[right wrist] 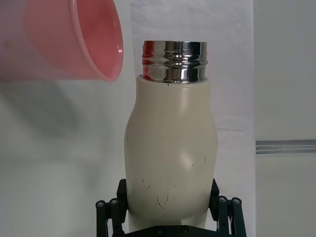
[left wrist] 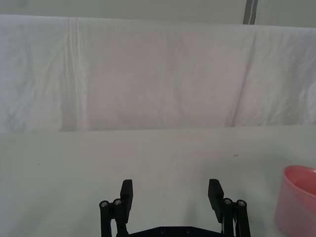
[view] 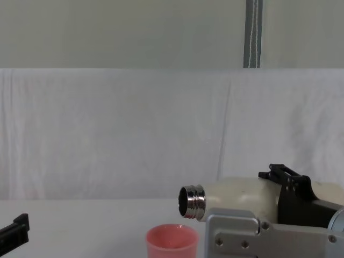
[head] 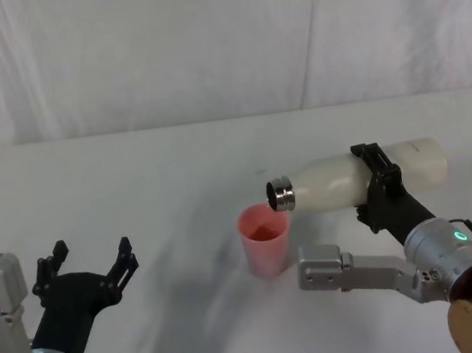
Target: Grasp the thermos with one hand and pour water into the cup lid.
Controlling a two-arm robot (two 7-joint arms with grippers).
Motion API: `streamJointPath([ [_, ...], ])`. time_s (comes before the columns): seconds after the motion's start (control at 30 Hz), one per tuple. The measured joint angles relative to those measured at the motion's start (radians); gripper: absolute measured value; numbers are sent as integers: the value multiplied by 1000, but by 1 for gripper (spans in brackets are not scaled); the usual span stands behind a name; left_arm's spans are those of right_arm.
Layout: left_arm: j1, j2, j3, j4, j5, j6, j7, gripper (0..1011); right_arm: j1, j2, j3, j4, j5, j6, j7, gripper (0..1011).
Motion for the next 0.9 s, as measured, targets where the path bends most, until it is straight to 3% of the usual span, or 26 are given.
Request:
streamJointPath([
  [0.9,0,0,0,0,0,0,0,1001,17,13,-10,-9,-40,10,21,956],
])
